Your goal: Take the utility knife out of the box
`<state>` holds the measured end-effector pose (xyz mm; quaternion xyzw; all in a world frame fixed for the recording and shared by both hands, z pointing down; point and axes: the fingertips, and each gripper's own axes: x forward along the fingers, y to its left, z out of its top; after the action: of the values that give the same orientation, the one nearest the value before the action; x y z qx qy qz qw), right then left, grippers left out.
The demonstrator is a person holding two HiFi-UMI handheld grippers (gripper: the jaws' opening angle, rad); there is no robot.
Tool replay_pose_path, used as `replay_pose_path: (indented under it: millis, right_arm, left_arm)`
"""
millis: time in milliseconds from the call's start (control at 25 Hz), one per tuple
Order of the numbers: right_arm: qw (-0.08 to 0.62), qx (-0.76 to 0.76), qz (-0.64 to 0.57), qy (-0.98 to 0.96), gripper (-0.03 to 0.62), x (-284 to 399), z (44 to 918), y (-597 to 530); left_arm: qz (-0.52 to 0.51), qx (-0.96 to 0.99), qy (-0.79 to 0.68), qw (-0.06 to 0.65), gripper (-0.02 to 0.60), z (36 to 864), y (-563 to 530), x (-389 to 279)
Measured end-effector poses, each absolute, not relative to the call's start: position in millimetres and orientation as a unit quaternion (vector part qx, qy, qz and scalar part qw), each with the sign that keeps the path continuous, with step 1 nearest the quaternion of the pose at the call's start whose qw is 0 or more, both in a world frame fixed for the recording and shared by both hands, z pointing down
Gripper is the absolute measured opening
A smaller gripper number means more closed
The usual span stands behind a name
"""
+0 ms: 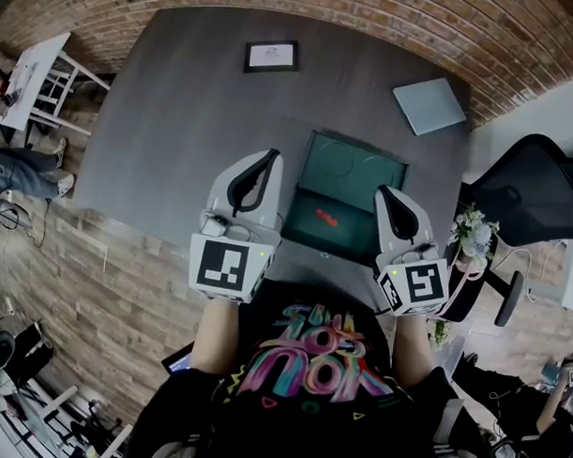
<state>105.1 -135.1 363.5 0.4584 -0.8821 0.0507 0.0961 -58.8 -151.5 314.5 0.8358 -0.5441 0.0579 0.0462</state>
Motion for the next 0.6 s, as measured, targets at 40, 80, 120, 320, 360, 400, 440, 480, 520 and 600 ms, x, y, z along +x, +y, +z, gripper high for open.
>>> replay_pose_path:
  millis: [40,80,120,320,360,400,440,480,520,600]
  right_arm:
    - [0.096,0.457,0.051,-0.883,-0.002,104,363,-134]
    - [0.097,0.456,0.052,-0.883,-0.002,102,363,-134]
    - [0.099,0.457,0.053,-0.883,-0.002,101,363,-133]
    - [0.094,0.47,0.057,-0.876,-0.002,98,359,-134]
    - [0.092,0.477,0.058,-0.872,-0.002,99,360,-136]
    - [0.089,0.483,0.059,-0.869,-0.002,100,360,-137]
    - [0.088,0.488,0.061,-0.867,-0.002,101,360,-138]
    - [0.087,0.49,0.062,-0.865,-0.002,102,360,-138]
    - [0.087,0.491,0.062,-0.864,-0.002,102,360,-137]
    - [0.089,0.492,0.064,-0.864,-0.002,102,362,-136]
  left_arm:
    - [0.057,0.837,-0.542,0.045,0.002,313,-153,-59]
    - [0.056,0.838,-0.541,0.045,0.002,312,-154,-59]
    - [0.055,0.839,-0.539,0.046,0.002,311,-156,-59]
    - [0.058,0.85,-0.522,0.048,0.002,311,-164,-59]
    - [0.06,0.852,-0.518,0.049,0.002,312,-166,-57]
    - [0.062,0.854,-0.514,0.049,0.002,313,-169,-56]
    - [0.062,0.856,-0.51,0.048,0.002,314,-171,-55]
    - [0.063,0.858,-0.507,0.046,0.002,314,-173,-54]
    - [0.063,0.86,-0.504,0.045,0.002,315,-175,-53]
    - [0.064,0.863,-0.499,0.046,0.002,317,-176,-52]
